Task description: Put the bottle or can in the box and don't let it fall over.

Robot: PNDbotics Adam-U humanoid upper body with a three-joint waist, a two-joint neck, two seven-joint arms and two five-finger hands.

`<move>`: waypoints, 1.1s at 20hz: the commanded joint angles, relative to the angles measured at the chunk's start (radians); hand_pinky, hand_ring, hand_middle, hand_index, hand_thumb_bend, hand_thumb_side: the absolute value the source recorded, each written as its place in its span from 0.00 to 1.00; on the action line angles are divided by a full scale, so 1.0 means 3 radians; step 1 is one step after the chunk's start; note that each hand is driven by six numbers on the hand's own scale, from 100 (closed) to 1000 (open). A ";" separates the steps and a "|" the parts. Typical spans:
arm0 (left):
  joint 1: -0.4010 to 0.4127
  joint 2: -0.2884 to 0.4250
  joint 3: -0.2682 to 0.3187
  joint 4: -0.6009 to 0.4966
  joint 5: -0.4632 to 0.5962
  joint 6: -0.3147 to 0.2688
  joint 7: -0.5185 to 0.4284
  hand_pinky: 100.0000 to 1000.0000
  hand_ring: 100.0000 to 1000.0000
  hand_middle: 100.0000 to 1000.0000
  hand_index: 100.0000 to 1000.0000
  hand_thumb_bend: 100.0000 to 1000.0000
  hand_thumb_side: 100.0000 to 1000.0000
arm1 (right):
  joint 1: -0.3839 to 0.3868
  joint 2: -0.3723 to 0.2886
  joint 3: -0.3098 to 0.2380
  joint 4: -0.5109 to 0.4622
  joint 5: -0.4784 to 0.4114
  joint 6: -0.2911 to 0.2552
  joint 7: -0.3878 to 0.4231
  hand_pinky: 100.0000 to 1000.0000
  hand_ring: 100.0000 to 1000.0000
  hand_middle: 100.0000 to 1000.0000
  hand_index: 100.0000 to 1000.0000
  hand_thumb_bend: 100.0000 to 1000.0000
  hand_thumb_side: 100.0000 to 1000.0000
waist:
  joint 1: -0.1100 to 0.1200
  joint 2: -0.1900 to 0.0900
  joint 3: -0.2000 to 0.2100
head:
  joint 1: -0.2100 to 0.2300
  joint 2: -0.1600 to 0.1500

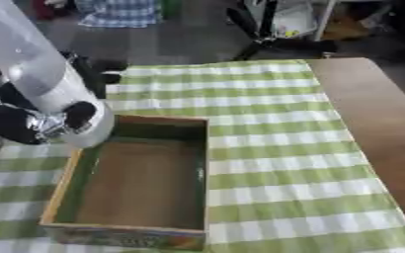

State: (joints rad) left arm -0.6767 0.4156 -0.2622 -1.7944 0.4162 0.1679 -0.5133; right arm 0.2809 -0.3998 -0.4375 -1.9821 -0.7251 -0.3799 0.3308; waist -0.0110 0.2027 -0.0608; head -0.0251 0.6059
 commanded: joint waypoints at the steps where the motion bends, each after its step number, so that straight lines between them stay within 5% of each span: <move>1: -0.0029 -0.0006 -0.0003 -0.0052 -0.0049 -0.0005 -0.0040 1.00 0.97 0.20 0.18 0.05 0.00 | -0.0014 -0.0062 -0.0038 -0.0060 0.0016 0.0014 -0.0004 0.91 1.00 1.00 1.00 0.00 0.59 | -0.0012 -0.0028 -0.0010 | 0.0022 -0.0004; 11: 0.0056 -0.0211 -0.0118 0.0152 -0.0342 -0.0018 -0.0346 1.00 1.00 0.23 0.19 0.03 0.00 | -0.0079 0.0033 -0.0016 -0.0060 0.0070 0.0057 0.0016 0.91 1.00 1.00 1.00 0.00 0.60 | -0.0050 0.0070 -0.0081 | 0.0070 -0.0061; 14: 0.0067 -0.0232 -0.0124 0.0198 -0.0359 -0.0045 -0.0403 1.00 1.00 0.33 0.27 0.12 0.00 | -0.0089 0.0053 -0.0014 -0.0060 0.0085 0.0066 0.0017 0.91 1.00 1.00 1.00 0.00 0.60 | -0.0054 0.0086 -0.0087 | 0.0077 -0.0078; 16: 0.0075 -0.0239 -0.0129 0.0223 -0.0359 -0.0056 -0.0448 1.00 1.00 0.45 0.39 0.19 0.00 | -0.0095 0.0061 -0.0013 -0.0060 0.0092 0.0070 0.0016 0.91 1.00 1.00 1.00 0.00 0.60 | -0.0055 0.0093 -0.0089 | 0.0081 -0.0082; 17: 0.0080 -0.0241 -0.0134 0.0229 -0.0355 -0.0068 -0.0481 1.00 1.00 0.59 0.50 0.22 0.00 | -0.0097 0.0064 -0.0013 -0.0060 0.0094 0.0070 0.0016 0.91 1.00 1.00 1.00 0.00 0.60 | -0.0056 0.0096 -0.0089 | 0.0081 -0.0079; 18: 0.0084 -0.0240 -0.0137 0.0230 -0.0351 -0.0088 -0.0520 1.00 1.00 0.75 0.66 0.32 0.00 | -0.0097 0.0067 -0.0012 -0.0060 0.0096 0.0070 0.0017 0.91 1.00 1.00 1.00 0.00 0.60 | -0.0057 0.0098 -0.0089 | 0.0078 -0.0077; 20: 0.0093 -0.0224 -0.0120 0.0198 -0.0359 -0.0167 -0.0600 1.00 1.00 0.87 0.79 0.50 0.00 | -0.0094 0.0075 -0.0014 -0.0060 0.0102 0.0067 0.0018 0.91 1.00 1.00 1.00 0.00 0.60 | -0.0060 0.0101 -0.0082 | 0.0072 -0.0075; 22: 0.0105 -0.0189 -0.0095 0.0150 -0.0414 -0.0264 -0.0657 1.00 1.00 0.94 0.92 0.59 0.18 | -0.0090 0.0080 -0.0015 -0.0060 0.0109 0.0065 0.0017 0.91 1.00 1.00 1.00 0.00 0.60 | -0.0061 0.0101 -0.0074 | 0.0069 -0.0076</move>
State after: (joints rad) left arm -0.6340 0.3429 -0.3031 -1.7270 0.3001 0.1040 -0.6984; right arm 0.2546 -0.3630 -0.4362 -1.9821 -0.6989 -0.3602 0.3346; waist -0.0264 0.2411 -0.0819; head -0.0022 0.5946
